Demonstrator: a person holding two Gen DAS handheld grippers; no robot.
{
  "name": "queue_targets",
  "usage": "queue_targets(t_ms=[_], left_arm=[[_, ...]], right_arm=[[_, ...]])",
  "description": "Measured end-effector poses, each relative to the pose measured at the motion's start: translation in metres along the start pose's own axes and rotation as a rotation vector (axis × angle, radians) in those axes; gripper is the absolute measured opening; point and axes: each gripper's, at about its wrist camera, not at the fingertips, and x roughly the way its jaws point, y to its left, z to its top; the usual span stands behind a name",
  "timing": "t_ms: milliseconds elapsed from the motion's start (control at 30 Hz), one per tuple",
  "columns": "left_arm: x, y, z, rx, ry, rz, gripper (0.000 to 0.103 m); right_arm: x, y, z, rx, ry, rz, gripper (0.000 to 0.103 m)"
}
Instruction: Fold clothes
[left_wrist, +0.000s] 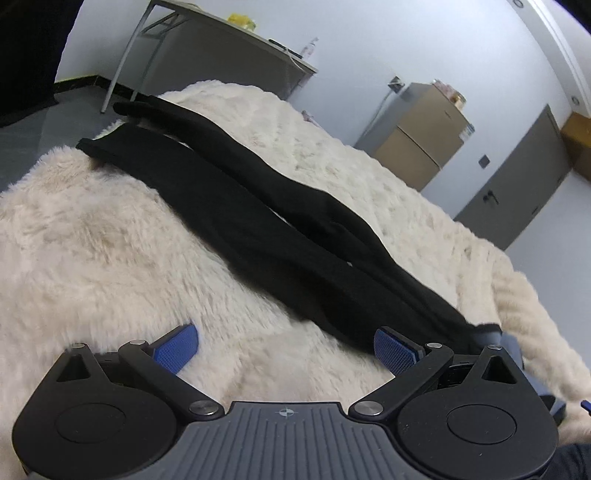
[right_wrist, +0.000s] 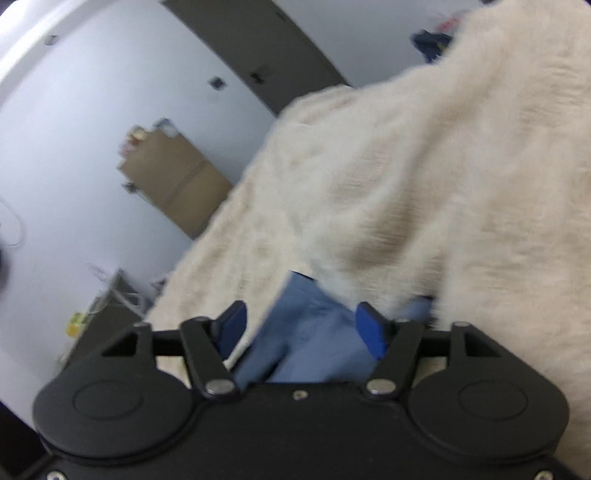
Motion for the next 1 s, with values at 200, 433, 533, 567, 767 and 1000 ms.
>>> queue_targets(t_ms=[200, 433, 533, 567, 767, 1000], left_arm=[[0.018, -0.017, 0.029, 0.178, -0.077, 0.281, 0.101], [0.051, -0.003, 0.041, 0.174, -0.045, 0.394, 0.101], [0.058, 0.002, 0.046, 0.183, -0.044, 0.422, 0.100], [0.058, 0.006, 0.048, 0.180, -0.043, 0.416, 0.091], [0.052, 0.006, 0.058, 0.177, -0.085, 0.441, 0.026], [0.031, -0.002, 0.071, 0.233, -0.163, 0.462, 0.004]], right_arm=[[0.040, 0.062, -0.029, -0.169, 0.069, 0.173, 0.078], [0.089, 0.086, -0.073, -0.322, 0.208, 0.251, 0.078], [0.099, 0.077, -0.083, -0.317, 0.254, 0.236, 0.078], [0.101, 0.070, -0.081, -0.268, 0.266, 0.252, 0.078], [0.107, 0.062, -0.081, -0.256, 0.247, 0.211, 0.078], [0.115, 0.065, -0.082, -0.269, 0.283, 0.261, 0.078]])
